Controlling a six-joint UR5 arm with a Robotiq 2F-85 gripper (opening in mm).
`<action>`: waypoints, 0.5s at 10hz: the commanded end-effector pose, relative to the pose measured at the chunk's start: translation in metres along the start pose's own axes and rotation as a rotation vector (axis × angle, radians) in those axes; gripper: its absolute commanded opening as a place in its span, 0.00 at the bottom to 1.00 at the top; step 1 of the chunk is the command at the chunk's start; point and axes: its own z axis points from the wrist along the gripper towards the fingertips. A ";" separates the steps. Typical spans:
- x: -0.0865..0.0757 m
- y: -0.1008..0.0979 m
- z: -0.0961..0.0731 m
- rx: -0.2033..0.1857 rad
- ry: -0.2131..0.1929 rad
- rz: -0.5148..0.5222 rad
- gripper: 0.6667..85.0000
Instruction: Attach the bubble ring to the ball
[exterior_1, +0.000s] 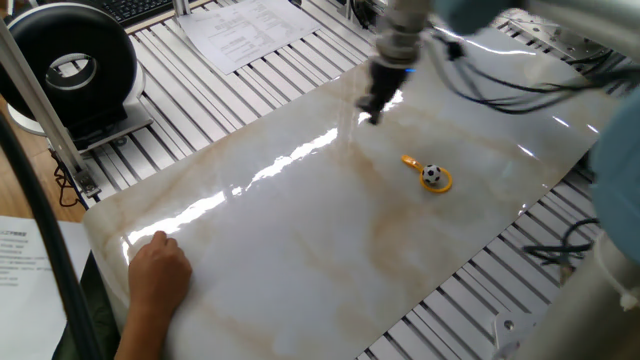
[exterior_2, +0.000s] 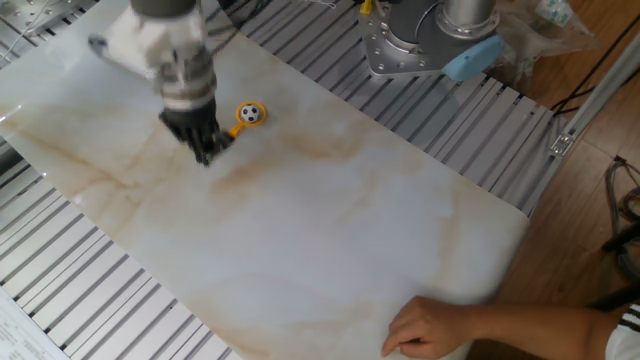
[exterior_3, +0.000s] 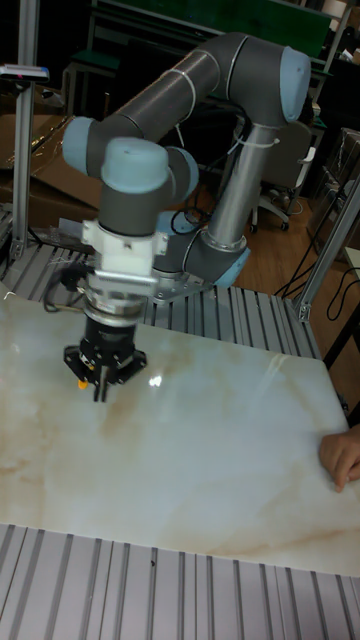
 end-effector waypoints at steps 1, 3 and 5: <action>-0.043 0.069 0.002 0.009 0.021 0.083 0.26; -0.043 0.065 0.004 0.043 0.020 0.102 0.18; -0.046 0.060 0.005 0.054 0.010 0.121 0.17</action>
